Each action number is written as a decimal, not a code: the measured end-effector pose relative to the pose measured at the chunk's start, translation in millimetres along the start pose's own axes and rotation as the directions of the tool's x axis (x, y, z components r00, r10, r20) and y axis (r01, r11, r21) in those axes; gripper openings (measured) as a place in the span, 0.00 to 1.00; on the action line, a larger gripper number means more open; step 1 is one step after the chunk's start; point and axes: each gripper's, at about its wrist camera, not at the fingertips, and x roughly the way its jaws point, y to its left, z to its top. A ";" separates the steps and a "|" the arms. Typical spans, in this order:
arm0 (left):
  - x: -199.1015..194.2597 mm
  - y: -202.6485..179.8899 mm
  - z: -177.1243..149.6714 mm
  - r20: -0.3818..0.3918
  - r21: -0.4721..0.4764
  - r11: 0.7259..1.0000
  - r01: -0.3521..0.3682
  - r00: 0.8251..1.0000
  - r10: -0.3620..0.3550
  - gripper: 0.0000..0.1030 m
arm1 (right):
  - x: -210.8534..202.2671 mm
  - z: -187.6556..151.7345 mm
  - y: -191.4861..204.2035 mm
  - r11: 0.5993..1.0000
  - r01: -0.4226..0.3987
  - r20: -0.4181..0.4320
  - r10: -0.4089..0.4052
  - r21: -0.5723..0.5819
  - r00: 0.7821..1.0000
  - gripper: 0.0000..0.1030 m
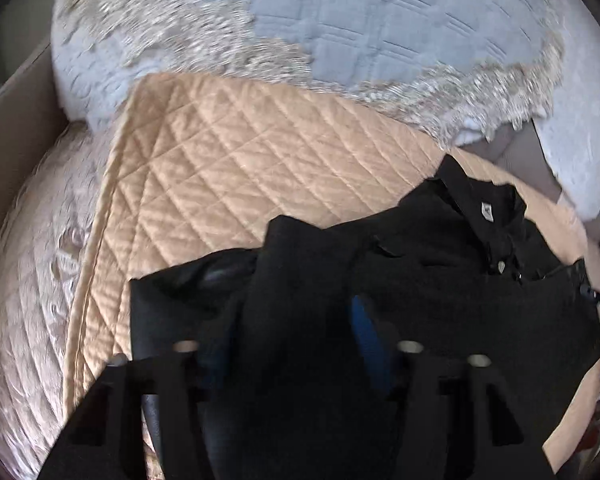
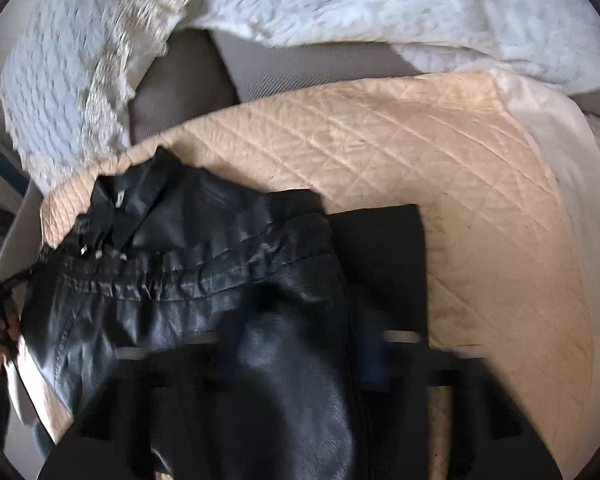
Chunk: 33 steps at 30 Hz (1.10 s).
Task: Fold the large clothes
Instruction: 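Lift the hem with both tools and fold it toward the collar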
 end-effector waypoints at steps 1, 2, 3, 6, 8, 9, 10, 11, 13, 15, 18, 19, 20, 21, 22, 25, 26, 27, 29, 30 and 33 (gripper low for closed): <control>-0.9 -3.0 0.1 -0.002 0.016 1.000 -0.010 1.000 0.010 0.20 | -3.4 -0.3 3.1 1.000 -0.007 0.012 0.008 -0.013 1.000 0.06; -4.0 -4.7 -0.7 0.010 0.026 1.000 -0.011 1.000 0.010 0.12 | -10.9 0.5 6.2 1.000 -0.015 0.039 0.016 -0.022 0.999 0.04; -10.3 -6.1 -0.4 0.035 0.035 0.999 -0.006 0.999 0.005 0.10 | -17.4 2.0 8.6 1.000 -0.016 0.064 0.017 -0.027 0.998 0.04; -40.8 -9.2 6.1 0.160 0.048 0.999 0.011 0.987 -0.019 0.04 | -44.2 11.8 12.6 0.999 -0.041 0.170 0.043 -0.014 0.984 0.03; -59.3 -9.4 16.3 0.247 0.039 0.999 0.016 0.969 -0.026 0.04 | -54.4 22.3 11.8 0.999 -0.039 0.234 0.038 -0.002 0.971 0.03; -64.2 -9.1 22.5 0.280 0.033 0.999 0.012 0.960 -0.021 0.04 | -54.6 28.7 8.8 0.999 -0.034 0.257 0.029 0.015 0.966 0.03; -64.5 -8.6 28.4 0.305 0.025 1.000 0.000 0.952 -0.007 0.04 | -50.5 34.2 7.8 0.999 -0.028 0.264 0.019 0.030 0.964 0.03; -60.8 -6.7 34.1 0.316 0.013 1.000 -0.009 0.949 0.004 0.04 | -42.9 40.3 2.1 0.998 -0.021 0.265 0.004 0.061 0.964 0.03; -38.2 -3.1 46.0 0.306 -0.020 0.999 -0.051 0.950 0.055 0.04 | -24.1 47.5 -3.9 0.996 -0.010 0.246 -0.013 0.092 0.969 0.04; -7.6 1.2 48.5 0.263 -0.040 0.995 -0.086 0.960 0.094 0.04 | 3.4 52.2 -4.3 0.995 0.038 0.194 -0.054 0.087 0.980 0.04; 37.3 0.1 45.4 0.191 -0.019 0.987 -0.160 0.968 0.161 0.05 | 40.7 49.2 -4.3 0.992 0.109 0.119 -0.115 0.055 0.986 0.07; 50.5 1.6 43.1 0.171 -0.017 0.984 -0.175 0.969 0.175 0.05 | 49.1 47.8 -5.9 0.991 0.123 0.109 -0.128 0.053 0.986 0.09; 57.1 4.6 40.5 0.165 -0.029 0.983 -0.180 0.969 0.182 0.06 | 55.2 46.7 -9.3 0.990 0.124 0.106 -0.130 0.065 0.986 0.13; 59.9 7.5 40.2 0.167 -0.038 0.984 -0.176 0.969 0.180 0.06 | 57.0 46.4 -11.6 0.990 0.121 0.114 -0.128 0.072 0.985 0.13; 61.8 10.1 40.8 0.171 -0.047 0.984 -0.170 0.970 0.176 0.07 | 58.7 46.3 -15.1 0.990 0.112 0.123 -0.122 0.084 0.985 0.15; 64.1 14.8 43.6 0.157 -0.060 0.984 -0.165 0.972 0.172 0.12 | 59.9 46.5 -19.6 0.990 0.097 0.104 -0.108 0.104 0.989 0.23; 62.3 15.4 44.8 0.153 -0.063 0.984 -0.166 0.973 0.174 0.13 | 52.8 46.1 -18.2 0.988 0.107 0.104 -0.118 0.111 0.987 0.24; 57.5 15.1 45.5 0.152 -0.061 0.984 -0.166 0.973 0.173 0.13 | 44.9 45.4 -16.4 0.987 0.109 0.112 -0.122 0.115 0.986 0.25; 36.1 14.6 45.5 0.171 -0.054 0.985 -0.164 0.970 0.172 0.13 | 13.6 37.7 -8.8 0.989 0.092 0.152 -0.109 0.115 0.982 0.28; 23.0 15.1 42.9 0.185 -0.053 0.986 -0.156 0.969 0.163 0.13 | -0.6 32.5 -5.3 0.990 0.079 0.172 -0.098 0.113 0.980 0.39; -27.3 17.9 17.4 0.253 -0.059 0.993 -0.099 0.961 0.111 0.17 | -47.7 0.5 8.3 0.993 0.045 0.225 -0.069 0.112 0.972 0.56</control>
